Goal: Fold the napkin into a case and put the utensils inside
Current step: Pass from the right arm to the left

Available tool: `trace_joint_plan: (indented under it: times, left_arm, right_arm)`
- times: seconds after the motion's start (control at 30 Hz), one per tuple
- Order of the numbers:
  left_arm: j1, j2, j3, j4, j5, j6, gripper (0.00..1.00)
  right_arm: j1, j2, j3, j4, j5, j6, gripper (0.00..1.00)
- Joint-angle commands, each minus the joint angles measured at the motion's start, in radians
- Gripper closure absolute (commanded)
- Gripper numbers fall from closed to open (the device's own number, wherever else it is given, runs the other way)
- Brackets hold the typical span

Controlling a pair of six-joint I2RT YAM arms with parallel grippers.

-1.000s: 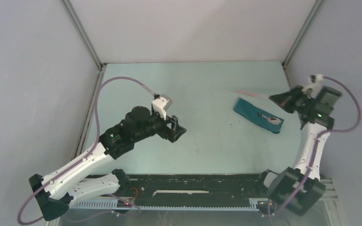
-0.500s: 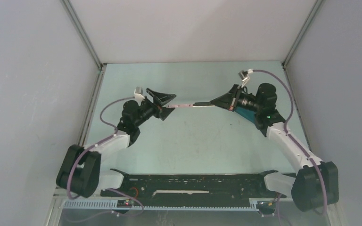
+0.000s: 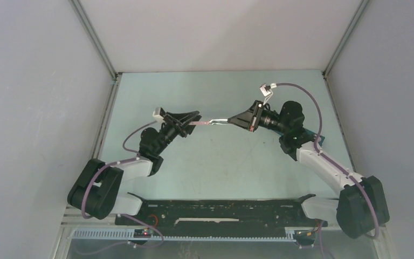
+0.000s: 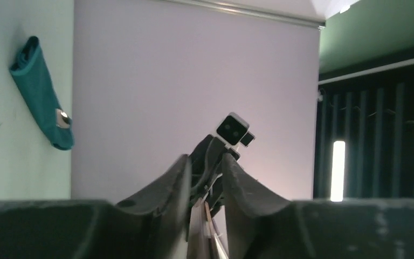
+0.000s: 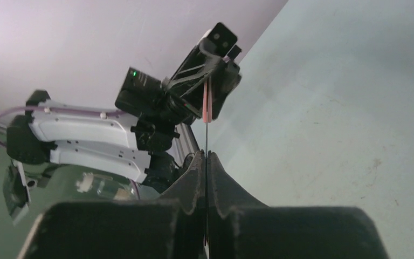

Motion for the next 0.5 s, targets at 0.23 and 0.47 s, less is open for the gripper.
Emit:
trace_joint_plan:
  times: [0.23, 0.47]
  left_arm:
    - [0.018, -0.169, 0.117, -0.533, 0.003, 0.299, 1.0]
    - [0.017, -0.207, 0.218, -0.804, 0.02, 0.455, 1.0]
  right_arm:
    - [0.199, -0.017, 0.282, -0.886, 0.484, -0.555, 0.0]
    - [0.57, 0.102, 0.444, -0.977, 0.756, -1.119, 0.01]
